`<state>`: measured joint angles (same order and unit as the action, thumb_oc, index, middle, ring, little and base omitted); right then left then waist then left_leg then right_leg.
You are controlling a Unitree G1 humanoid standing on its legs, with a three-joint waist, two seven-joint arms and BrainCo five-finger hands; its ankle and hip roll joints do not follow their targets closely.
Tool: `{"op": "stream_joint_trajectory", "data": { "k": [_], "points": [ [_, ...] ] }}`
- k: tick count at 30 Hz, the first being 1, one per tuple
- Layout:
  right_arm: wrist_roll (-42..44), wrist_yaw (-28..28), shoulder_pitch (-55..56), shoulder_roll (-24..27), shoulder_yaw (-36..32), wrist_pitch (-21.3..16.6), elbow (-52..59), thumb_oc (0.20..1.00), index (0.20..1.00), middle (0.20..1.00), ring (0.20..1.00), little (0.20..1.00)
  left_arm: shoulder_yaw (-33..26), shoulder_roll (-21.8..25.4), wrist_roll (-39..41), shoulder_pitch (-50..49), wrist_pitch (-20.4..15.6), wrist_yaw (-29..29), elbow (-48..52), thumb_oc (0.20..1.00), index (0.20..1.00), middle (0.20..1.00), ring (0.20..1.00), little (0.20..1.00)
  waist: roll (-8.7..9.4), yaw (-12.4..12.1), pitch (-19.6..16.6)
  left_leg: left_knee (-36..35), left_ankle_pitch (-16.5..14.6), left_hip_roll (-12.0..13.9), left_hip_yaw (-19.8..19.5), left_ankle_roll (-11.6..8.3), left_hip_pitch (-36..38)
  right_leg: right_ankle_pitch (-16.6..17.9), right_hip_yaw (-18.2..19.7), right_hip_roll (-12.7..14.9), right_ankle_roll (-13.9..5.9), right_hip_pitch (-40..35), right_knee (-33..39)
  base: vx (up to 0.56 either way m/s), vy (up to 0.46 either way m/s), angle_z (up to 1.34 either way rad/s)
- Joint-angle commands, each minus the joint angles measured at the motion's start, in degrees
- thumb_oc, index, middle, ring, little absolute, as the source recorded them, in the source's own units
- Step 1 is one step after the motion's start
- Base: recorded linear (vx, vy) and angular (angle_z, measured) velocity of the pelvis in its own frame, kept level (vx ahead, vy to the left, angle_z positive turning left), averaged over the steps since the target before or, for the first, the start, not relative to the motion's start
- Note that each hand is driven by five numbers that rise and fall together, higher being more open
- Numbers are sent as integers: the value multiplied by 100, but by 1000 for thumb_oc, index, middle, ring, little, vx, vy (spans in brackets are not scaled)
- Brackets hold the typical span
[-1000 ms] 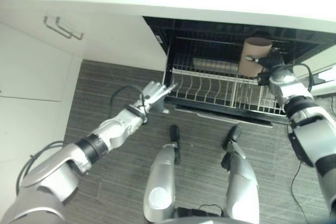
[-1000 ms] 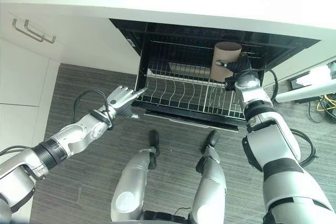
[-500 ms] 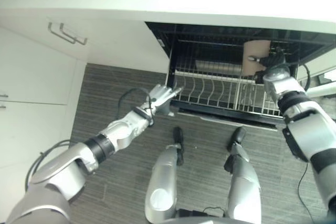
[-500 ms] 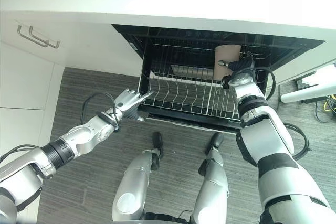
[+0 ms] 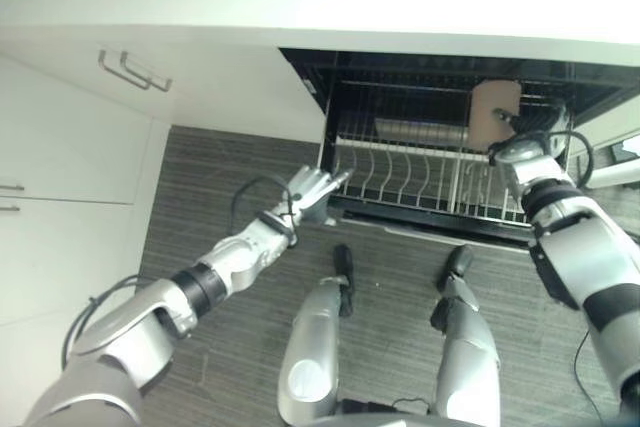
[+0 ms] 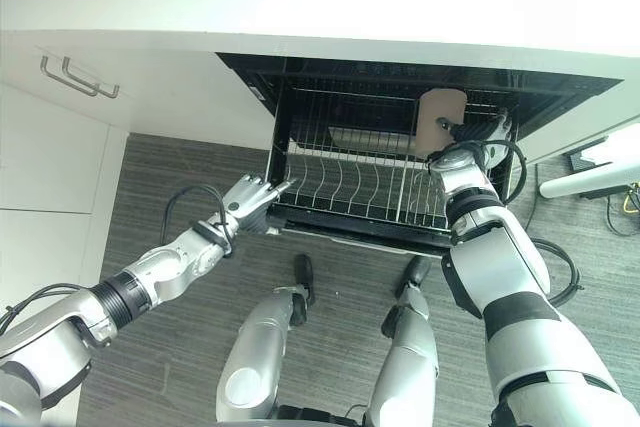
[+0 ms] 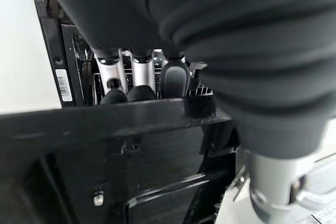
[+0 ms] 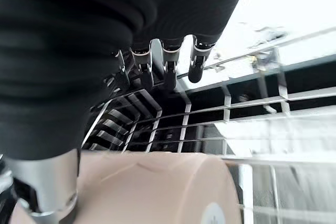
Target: Place the dishes in the dishwasher.
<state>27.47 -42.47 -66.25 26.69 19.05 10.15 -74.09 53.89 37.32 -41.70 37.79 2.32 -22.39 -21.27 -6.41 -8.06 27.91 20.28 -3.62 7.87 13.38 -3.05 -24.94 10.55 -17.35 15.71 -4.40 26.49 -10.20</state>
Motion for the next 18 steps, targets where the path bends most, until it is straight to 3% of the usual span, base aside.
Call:
{"op": "stream_joint_trajectory", "data": {
  "k": [1,8,9,10,11,14,18],
  "points": [
    [540,-385,107,84,-110,-669,130,1000,1000,1000,1000,1000,182,-153,-244,-586,-41,76,141,1000,1000,1000,1000,1000,-213,-122,189,-670,213,-402,385,92,285,-1367,-63,-128,-446,-84,-1376,-39,18,-2],
    [920,-483,414,-349,-273,-1242,1113,1000,1000,1000,1000,1000,62,-240,-295,-696,132,108,233,1000,1000,1000,1000,1000,-189,-32,189,-691,339,-359,548,145,163,-1289,-79,-168,-326,51,-1362,8,24,-9],
    [926,-466,448,-363,-278,-1252,1139,1000,1000,1000,1000,1000,70,-241,-292,-718,136,113,239,1000,1000,1000,1000,1000,-183,-32,189,-680,228,-389,461,99,251,-1393,7,-169,-387,-23,-1395,15,19,-7],
    [983,-288,483,-393,-292,-1352,1263,1000,1000,1000,1000,1000,57,-237,-288,-727,155,106,253,1000,1000,1000,1000,1000,-183,-18,189,-699,332,-365,553,146,178,-1302,-72,-170,-325,39,-1363,15,38,-4],
    [1207,77,709,-606,-303,-1438,2091,1000,1000,1000,1000,1000,14,-236,-253,-783,189,65,237,1000,1000,1000,1000,1000,-151,42,189,-737,369,-358,572,131,182,-1282,-33,-207,-301,37,-1305,-51,33,-3],
    [1398,371,932,-707,-314,-1497,2609,1000,1000,1000,1000,1000,-2,-220,-238,-829,243,72,293,1000,1000,1000,1000,1000,-131,76,189,-763,383,-360,572,130,216,-1272,-5,-221,-292,7,-1274,7,25,-4],
    [1250,564,1864,-939,-221,-1253,4255,1000,1000,1000,1000,1000,-153,-223,-285,-1053,432,14,351,1000,1000,1000,1000,1000,-14,251,189,-833,393,-333,572,129,379,-1238,97,-275,-295,-128,-1152,-2,6,-3]
  ]
}}
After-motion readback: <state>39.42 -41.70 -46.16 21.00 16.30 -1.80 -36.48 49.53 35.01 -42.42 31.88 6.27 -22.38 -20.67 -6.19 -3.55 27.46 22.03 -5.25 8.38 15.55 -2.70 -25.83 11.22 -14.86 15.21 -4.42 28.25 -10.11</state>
